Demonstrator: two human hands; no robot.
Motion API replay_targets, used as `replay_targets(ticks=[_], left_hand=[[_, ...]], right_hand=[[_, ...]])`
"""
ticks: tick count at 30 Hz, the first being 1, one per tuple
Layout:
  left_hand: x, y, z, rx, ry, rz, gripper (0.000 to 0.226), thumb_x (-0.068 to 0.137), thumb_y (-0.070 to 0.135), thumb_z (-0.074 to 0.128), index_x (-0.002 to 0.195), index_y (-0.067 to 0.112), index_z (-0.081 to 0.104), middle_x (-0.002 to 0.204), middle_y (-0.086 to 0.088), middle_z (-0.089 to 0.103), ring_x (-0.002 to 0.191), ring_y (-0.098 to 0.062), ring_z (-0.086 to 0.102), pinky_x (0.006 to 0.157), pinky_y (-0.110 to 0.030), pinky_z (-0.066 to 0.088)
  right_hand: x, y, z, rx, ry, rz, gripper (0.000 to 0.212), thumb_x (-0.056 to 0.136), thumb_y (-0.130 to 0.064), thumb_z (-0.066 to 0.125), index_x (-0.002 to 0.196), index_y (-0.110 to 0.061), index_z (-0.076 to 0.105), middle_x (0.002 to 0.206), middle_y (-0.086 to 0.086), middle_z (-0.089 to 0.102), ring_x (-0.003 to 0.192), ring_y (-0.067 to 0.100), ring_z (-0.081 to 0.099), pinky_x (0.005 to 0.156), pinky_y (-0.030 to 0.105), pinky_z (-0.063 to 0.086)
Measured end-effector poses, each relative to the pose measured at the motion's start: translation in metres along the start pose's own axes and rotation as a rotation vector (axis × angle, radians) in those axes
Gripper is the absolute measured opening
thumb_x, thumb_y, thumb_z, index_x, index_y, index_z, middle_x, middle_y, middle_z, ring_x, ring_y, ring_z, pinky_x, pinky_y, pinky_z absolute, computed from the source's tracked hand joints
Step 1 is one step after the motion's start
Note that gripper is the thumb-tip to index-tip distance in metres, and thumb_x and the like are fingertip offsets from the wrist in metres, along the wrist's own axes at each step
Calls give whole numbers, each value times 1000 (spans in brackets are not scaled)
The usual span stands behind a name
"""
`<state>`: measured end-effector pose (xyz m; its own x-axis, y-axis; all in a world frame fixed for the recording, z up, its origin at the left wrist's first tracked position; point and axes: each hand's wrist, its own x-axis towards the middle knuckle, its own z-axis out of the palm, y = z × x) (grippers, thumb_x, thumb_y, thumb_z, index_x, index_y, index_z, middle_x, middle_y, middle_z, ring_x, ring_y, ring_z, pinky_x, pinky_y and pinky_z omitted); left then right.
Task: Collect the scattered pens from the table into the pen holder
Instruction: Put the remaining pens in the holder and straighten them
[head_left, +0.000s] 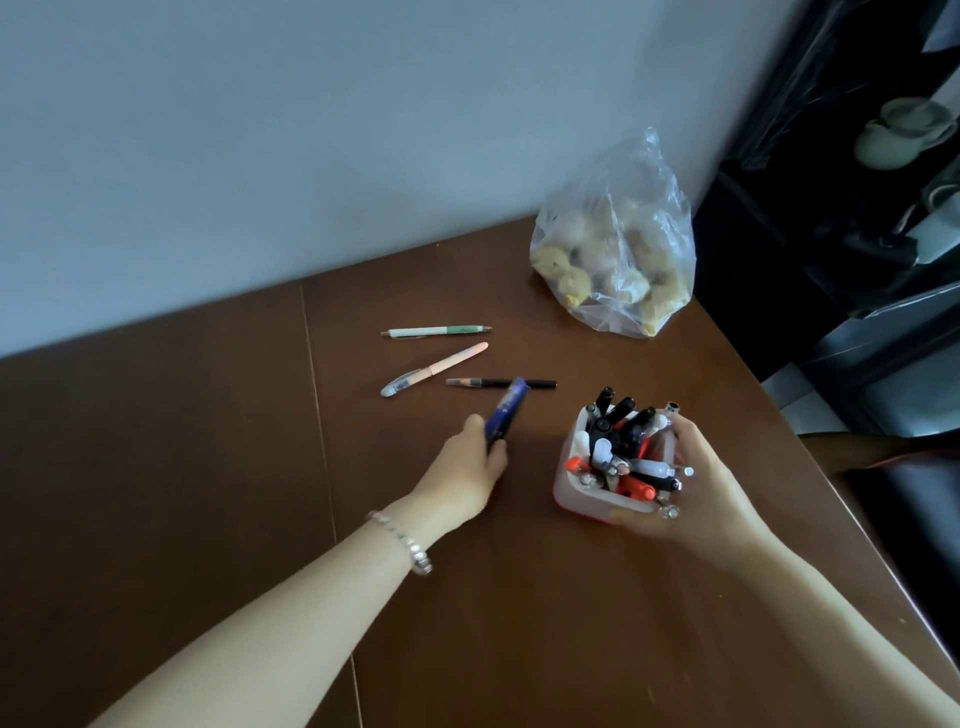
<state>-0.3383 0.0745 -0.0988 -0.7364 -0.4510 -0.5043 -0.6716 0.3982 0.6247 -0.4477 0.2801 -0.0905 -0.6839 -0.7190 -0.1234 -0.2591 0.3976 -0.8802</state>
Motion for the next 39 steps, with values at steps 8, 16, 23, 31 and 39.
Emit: replay_targets(ticks=[8,16,23,31,39], left_hand=[[-93,-1,-37,-752,273,283,27,95,3,38,103,26,49,87,2,64,103,-17,65,99,-31,44],[-117,5,-13,-808,348,339,19,93,2,43,93,20,47,110,-1,67,110,-6,61,99,-30,44],[-114,15,9,-763,344,345,27,93,0,46,92,27,51,108,-1,67,111,-6,60,102,-26,44],[-112,9,2,-608,286,322,31,89,10,57,104,35,48,101,4,67,101,-2,62,86,-12,47],[-114,-6,-4,-338,620,567,58,84,29,58,133,32,28,121,3,55,98,-7,66,77,-16,55]], right_hand=[[-7,-25,9,6,-29,9,80,28,-57,80,97,-67,40,100,-30,61,94,-20,54,73,4,44],[-26,-28,53,-56,-222,-24,91,44,-32,86,116,-46,32,116,-20,50,107,-3,52,84,9,40],[-30,-32,60,-39,-195,20,84,39,-49,78,111,-52,34,115,-19,52,105,-8,52,77,0,40],[-31,-34,60,-42,-194,51,83,37,-52,75,108,-54,34,110,-24,51,99,-16,51,73,1,41],[-32,-32,60,-54,-199,72,93,36,-50,75,120,-44,34,113,-25,49,103,-3,54,82,18,45]])
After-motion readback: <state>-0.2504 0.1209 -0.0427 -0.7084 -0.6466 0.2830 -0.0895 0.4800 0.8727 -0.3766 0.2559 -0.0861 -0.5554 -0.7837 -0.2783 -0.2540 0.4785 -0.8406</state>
